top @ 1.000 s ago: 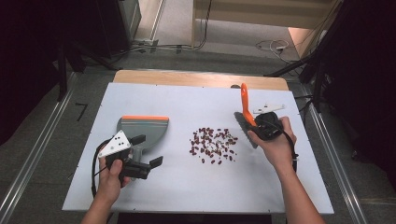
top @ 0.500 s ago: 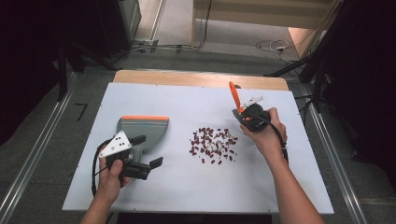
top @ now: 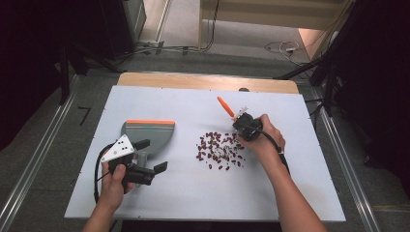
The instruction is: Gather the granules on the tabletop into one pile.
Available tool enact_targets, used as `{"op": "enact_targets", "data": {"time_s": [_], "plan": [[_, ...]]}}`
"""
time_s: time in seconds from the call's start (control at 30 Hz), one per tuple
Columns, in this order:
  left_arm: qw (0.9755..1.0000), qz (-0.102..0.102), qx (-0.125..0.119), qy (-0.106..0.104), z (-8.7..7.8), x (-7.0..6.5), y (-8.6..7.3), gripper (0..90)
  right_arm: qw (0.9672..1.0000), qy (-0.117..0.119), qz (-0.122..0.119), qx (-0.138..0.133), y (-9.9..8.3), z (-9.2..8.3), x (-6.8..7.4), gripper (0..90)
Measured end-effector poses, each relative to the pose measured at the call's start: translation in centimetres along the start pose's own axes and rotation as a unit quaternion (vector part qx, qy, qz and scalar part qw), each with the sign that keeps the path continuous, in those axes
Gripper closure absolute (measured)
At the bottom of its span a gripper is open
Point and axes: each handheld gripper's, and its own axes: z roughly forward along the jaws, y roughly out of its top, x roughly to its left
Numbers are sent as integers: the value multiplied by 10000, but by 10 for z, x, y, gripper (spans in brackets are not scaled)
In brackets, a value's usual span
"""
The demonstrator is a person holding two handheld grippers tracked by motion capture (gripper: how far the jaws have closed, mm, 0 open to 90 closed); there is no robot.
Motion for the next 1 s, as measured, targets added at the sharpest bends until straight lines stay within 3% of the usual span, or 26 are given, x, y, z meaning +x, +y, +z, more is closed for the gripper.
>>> {"op": "enact_targets", "data": {"time_s": [0.23,0.6,0.8,0.93,1.0], "plan": [[10000,-2,12,-3,1,0,0,0,9997,154,-163,109,-1,-3,14,686],[10000,-16,8,-8,1,1,0,0,9979,566,-315,10,-5,-18,36,683],[10000,-28,-3,-5,0,1,0,0,9956,778,-517,-54,-8,-27,44,683],[10000,-24,6,-10,0,1,0,0,9945,789,-686,-102,-9,-32,43,685],[10000,-14,8,10,0,1,0,0,9956,777,-476,-216,-7,-36,31,687]]}}
